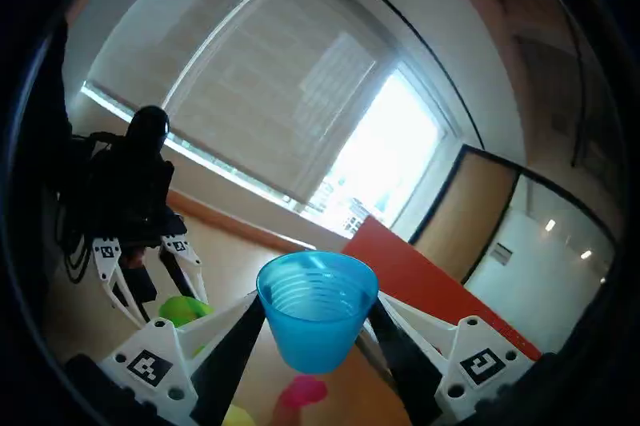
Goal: Pour water
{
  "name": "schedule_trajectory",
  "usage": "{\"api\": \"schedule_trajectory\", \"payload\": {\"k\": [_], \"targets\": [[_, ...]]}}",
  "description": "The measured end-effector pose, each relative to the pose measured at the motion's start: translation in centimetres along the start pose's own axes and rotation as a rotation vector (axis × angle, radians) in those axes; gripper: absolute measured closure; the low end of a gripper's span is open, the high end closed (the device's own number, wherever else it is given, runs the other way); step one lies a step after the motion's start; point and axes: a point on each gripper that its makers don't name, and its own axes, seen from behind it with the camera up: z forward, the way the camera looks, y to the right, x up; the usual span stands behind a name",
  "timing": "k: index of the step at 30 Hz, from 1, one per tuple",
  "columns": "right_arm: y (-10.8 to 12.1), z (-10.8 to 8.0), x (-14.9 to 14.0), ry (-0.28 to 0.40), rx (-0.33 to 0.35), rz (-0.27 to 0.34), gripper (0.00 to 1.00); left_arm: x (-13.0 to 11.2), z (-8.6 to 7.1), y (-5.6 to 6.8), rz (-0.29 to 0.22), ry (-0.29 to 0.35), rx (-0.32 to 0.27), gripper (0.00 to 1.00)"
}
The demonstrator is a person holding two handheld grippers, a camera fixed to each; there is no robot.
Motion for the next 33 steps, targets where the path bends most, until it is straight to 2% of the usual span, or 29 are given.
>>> {"api": "schedule_trajectory", "payload": {"k": [12,17,21,33], "targets": [[-1.2,-0.2,0.4,0.015,0.057,0.306,0.11,-0.1,-0.1,-0.1,0.001,-0.007,0.009,0.18],[-1.4,-0.3,0.3,0.010,0.069,0.413,0.11,0.0,-0.1,-0.1,-0.002,-0.013,0.007,0.18],[-1.4,-0.4,0.2,0.005,0.070,0.446,0.11,-0.2,-0.2,0.1,0.002,-0.023,0.003,0.18],[-1.9,-1.0,-0.8,-0.025,0.081,0.460,0.11,-0.9,-0.5,0.5,0.011,-0.060,-0.008,0.18]]}}
